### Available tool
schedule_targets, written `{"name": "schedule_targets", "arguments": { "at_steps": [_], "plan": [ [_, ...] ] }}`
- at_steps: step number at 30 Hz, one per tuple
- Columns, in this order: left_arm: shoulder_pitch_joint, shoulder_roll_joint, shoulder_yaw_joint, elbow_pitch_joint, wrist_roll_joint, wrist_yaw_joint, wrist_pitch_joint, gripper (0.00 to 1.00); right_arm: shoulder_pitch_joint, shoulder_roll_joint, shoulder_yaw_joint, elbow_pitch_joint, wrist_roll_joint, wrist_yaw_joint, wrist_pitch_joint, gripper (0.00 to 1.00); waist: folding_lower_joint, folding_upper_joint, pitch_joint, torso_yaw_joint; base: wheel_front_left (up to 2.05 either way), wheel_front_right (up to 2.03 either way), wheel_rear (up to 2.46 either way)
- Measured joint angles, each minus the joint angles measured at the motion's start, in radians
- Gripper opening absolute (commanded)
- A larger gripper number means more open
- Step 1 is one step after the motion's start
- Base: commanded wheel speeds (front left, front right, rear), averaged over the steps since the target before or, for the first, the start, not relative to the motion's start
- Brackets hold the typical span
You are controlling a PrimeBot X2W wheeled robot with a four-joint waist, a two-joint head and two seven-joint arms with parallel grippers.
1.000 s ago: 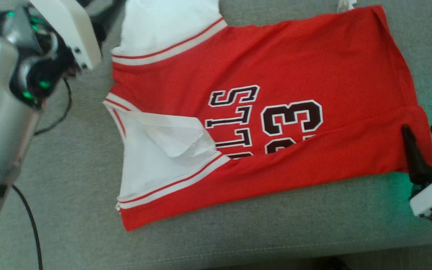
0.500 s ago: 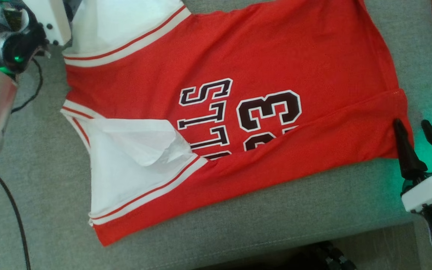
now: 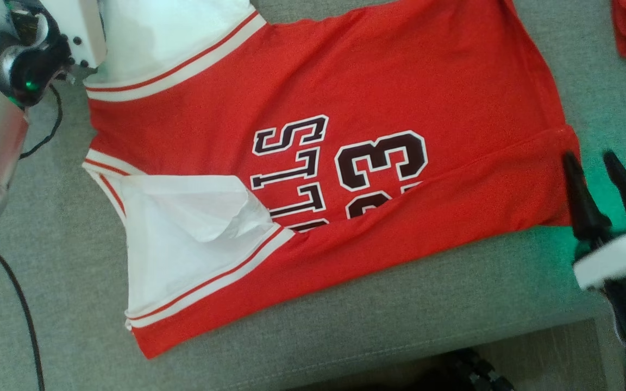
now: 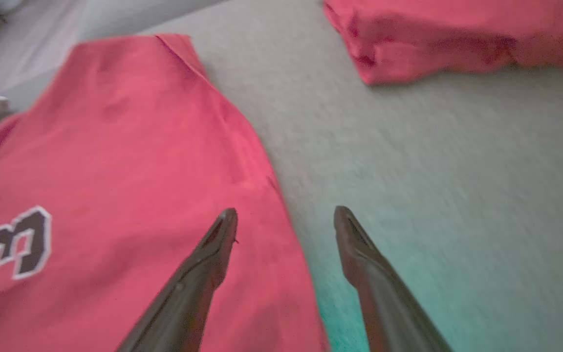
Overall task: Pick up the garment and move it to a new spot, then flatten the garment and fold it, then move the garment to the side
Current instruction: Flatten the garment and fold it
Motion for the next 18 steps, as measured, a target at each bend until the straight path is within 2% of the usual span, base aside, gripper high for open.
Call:
{"name": "schedule_targets", "arguments": {
  "at_steps": [3, 6, 10, 11, 12, 18],
  "plan": [
    [0.001, 0.0, -0.005, -0.011, 0.009, -0.003, -0.064, 0.0, -0.087, -0.037, 0.059, -0.007, -0.011, 0.0, 0.017, 1.0, 0.0, 0.0, -0.014, 0.0, 0.0, 0.0, 0.0],
    [0.001, -0.003, -0.016, -0.031, 0.009, -0.004, -0.105, 0.0, -0.23, -0.095, 0.104, 0.02, -0.086, 0.0, 0.048, 1.0, 0.0, 0.0, -0.027, 0.01, 0.0, 0.0, 0.0],
    [0.001, -0.009, -0.036, -0.061, 0.006, -0.004, -0.126, 0.0, -0.423, -0.142, 0.206, 0.138, -0.186, 0.0, 0.097, 1.0, 0.0, 0.0, -0.039, 0.036, 0.0, 0.0, 0.0],
    [0.001, -0.009, -0.036, -0.061, 0.006, -0.004, -0.126, 0.0, -0.423, -0.142, 0.206, 0.138, -0.186, 0.0, 0.097, 1.0, 0.0, 0.0, -0.039, 0.036, 0.0, 0.0, 0.0],
    [0.001, -0.013, -0.045, -0.08, 0.005, -0.004, -0.135, 0.0, -0.495, -0.15, 0.251, 0.208, -0.212, 0.0, 0.115, 1.0, 0.0, 0.0, -0.043, 0.051, 0.0, 0.0, 0.0],
    [0.001, -0.015, -0.086, -0.152, -0.028, -0.004, -0.148, 0.0, -0.636, -0.197, 0.339, 0.403, -0.302, 0.0, 0.142, 1.0, 0.0, 0.0, -0.042, 0.092, 0.0, 0.0, 0.0]
  ]
}}
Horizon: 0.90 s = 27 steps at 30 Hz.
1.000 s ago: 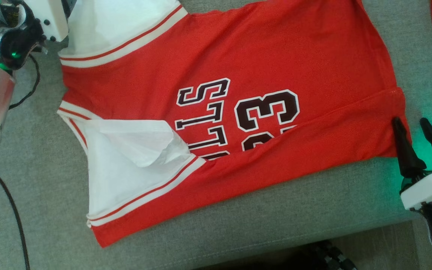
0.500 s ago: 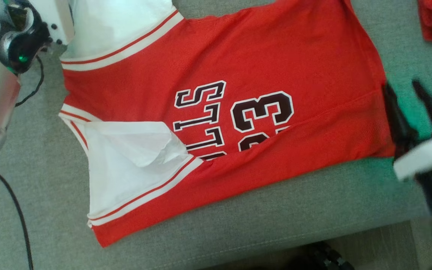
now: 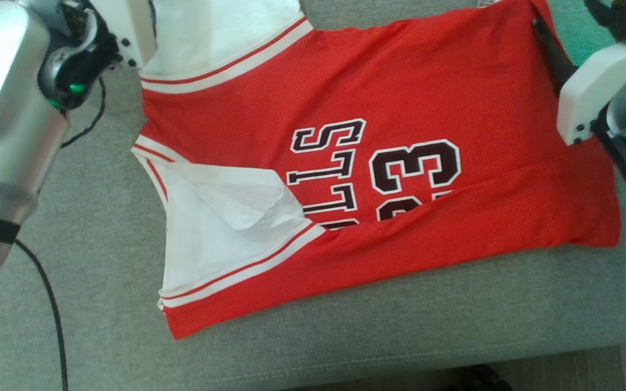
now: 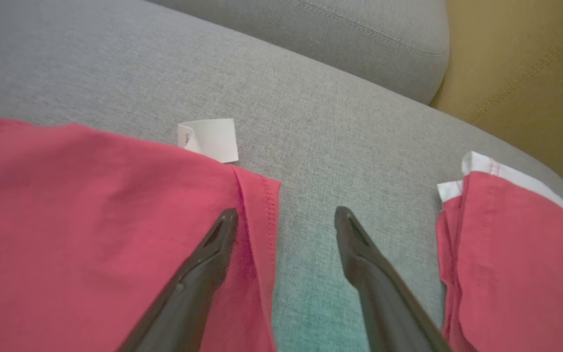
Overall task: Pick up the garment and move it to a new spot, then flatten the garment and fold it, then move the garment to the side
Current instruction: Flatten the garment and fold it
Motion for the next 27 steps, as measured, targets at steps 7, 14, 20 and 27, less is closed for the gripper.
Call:
{"name": "schedule_targets", "arguments": {
  "at_steps": [7, 14, 20, 27],
  "plan": [
    [0.0, 0.002, -0.026, -0.048, -0.024, 0.0, -0.006, 0.0, -0.066, -0.006, 0.026, 0.114, -0.012, 0.0, -0.002, 1.0, 0.0, 0.0, 0.011, 0.02, 0.0, 0.0, 0.0],
    [0.0, 0.012, -0.047, -0.063, -0.039, 0.0, -0.015, 0.0, -0.125, -0.006, 0.065, 0.189, -0.015, 0.0, -0.038, 1.0, 0.0, 0.0, 0.015, 0.032, 0.0, 0.0, 0.0],
    [0.0, 0.015, -0.064, -0.063, -0.048, 0.0, -0.027, 0.0, -0.163, -0.006, 0.109, 0.229, -0.03, 0.0, -0.058, 1.0, 0.0, 0.0, 0.01, 0.036, 0.0, 0.0, 0.0],
    [0.0, 0.016, -0.084, -0.059, -0.063, 0.0, -0.038, 0.0, -0.177, -0.007, 0.163, 0.24, -0.039, 0.0, -0.064, 0.85, 0.0, 0.0, -0.008, 0.033, 0.0, 0.0, 0.0]
  ]
}}
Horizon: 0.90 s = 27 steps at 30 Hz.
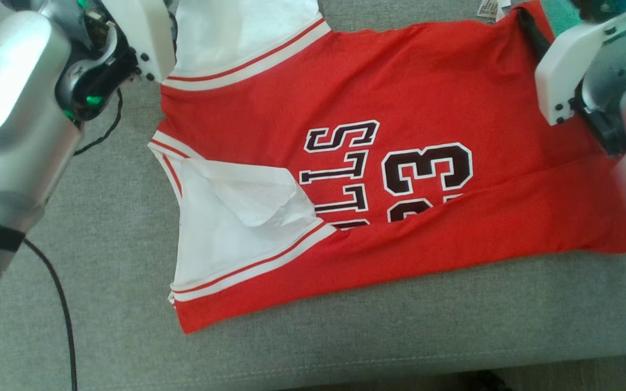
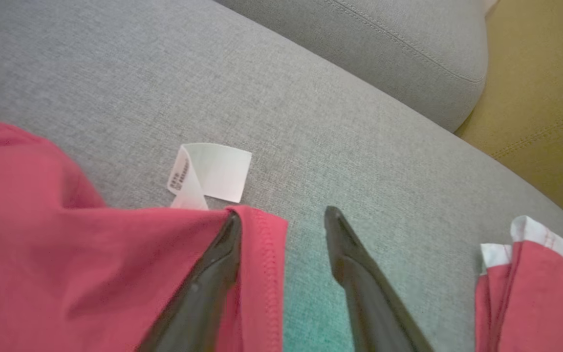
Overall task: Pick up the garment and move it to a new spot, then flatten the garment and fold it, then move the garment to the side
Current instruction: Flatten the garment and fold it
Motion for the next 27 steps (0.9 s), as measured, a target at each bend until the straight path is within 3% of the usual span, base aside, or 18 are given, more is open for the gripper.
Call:
{"name": "schedule_targets", "arguments": {
  "at_steps": [1, 3, 4, 5, 7, 15, 21, 27],
  "plan": [
    [0.0, 0.0, -0.004, 0.0, 0.0, 0.0, -0.001, 0.0, 0.0, 0.0, 0.008, 0.001, 0.006, 0.0, 0.001, 0.62, 0.0, 0.0, -0.002, 0.0, 0.0, 0.0, 0.0],
    [0.0, 0.0, -0.012, 0.001, 0.0, 0.0, -0.007, 0.0, 0.0, 0.0, 0.022, 0.004, 0.015, 0.0, 0.001, 0.4, 0.0, 0.0, -0.003, 0.002, 0.0, 0.0, 0.0],
    [0.0, 0.0, -0.017, 0.001, 0.0, 0.0, -0.008, 0.0, 0.0, 0.0, 0.027, 0.004, 0.025, 0.0, 0.001, 0.09, 0.0, 0.0, -0.004, 0.004, 0.0, 0.0, 0.0],
    [0.0, 0.0, -0.021, 0.001, 0.0, 0.0, -0.012, 0.0, -0.001, 0.0, 0.03, 0.005, 0.039, 0.0, 0.001, 0.0, 0.0, 0.0, -0.004, 0.004, 0.0, 0.0, 0.0],
    [0.0, 0.0, -0.026, 0.001, -0.005, 0.0, -0.029, 0.0, -0.001, 0.004, 0.021, 0.009, 0.078, 0.0, 0.0, 0.0, 0.0, 0.0, -0.004, 0.006, 0.0, 0.0, 0.0],
    [-0.002, 0.034, -0.011, -0.006, -0.052, 0.0, -0.176, 0.0, -0.002, 0.032, -0.229, 0.061, 0.331, 0.0, -0.014, 0.0, 0.0, 0.0, -0.001, 0.006, 0.0, 0.0, 0.0],
    [-0.026, 0.053, 0.011, -0.043, -0.109, 0.0, -0.258, 0.0, -0.003, 0.038, -0.366, 0.066, 0.409, 0.0, -0.014, 0.0, 0.0, 0.0, 0.004, -0.001, 0.0, 0.0, 0.0],
    [-0.069, 0.058, 0.024, -0.066, -0.157, -0.007, -0.317, 0.0, -0.027, 0.047, -0.419, 0.028, 0.414, 0.0, -0.016, 0.0, 0.0, 0.0, 0.013, -0.003, 0.0, 0.0, 0.0]
  ]
}}
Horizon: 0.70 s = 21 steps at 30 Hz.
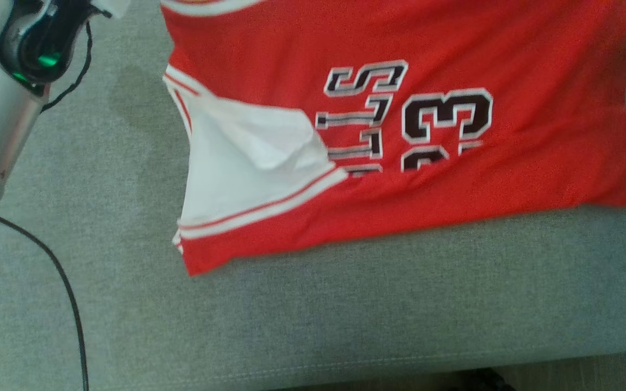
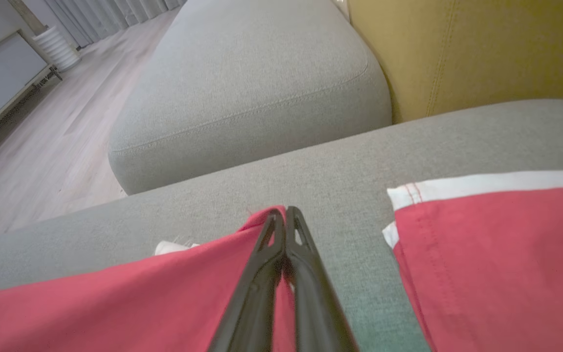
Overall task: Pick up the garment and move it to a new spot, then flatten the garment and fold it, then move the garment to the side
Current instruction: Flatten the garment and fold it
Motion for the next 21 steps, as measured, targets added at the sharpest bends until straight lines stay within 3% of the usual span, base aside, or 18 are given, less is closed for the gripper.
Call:
{"name": "schedule_targets", "arguments": {
  "at_steps": [8, 18, 21],
  "plan": [
    [0.042, 0.06, -0.014, -0.103, -0.096, 0.0, -0.026, 0.0, 0.056, 0.014, -0.036, -0.055, -0.009, 0.0, -0.003, 0.0, 0.0, 0.0, -0.025, 0.009, 0.0, 0.0, 0.0],
    [0.31, 0.174, -0.045, -0.32, -0.209, 0.001, -0.056, 0.0, 0.27, 0.03, -0.1, -0.181, 0.019, 0.0, -0.002, 0.0, 0.0, 0.0, -0.076, 0.028, 0.0, 0.0, 0.0],
    [0.388, 0.213, -0.046, -0.383, -0.227, 0.019, -0.07, 0.0, 0.341, 0.036, -0.123, -0.235, 0.029, 0.0, 0.007, 0.0, -0.0001, 0.0, -0.092, 0.034, 0.0, 0.0, 0.0]
  ]
}}
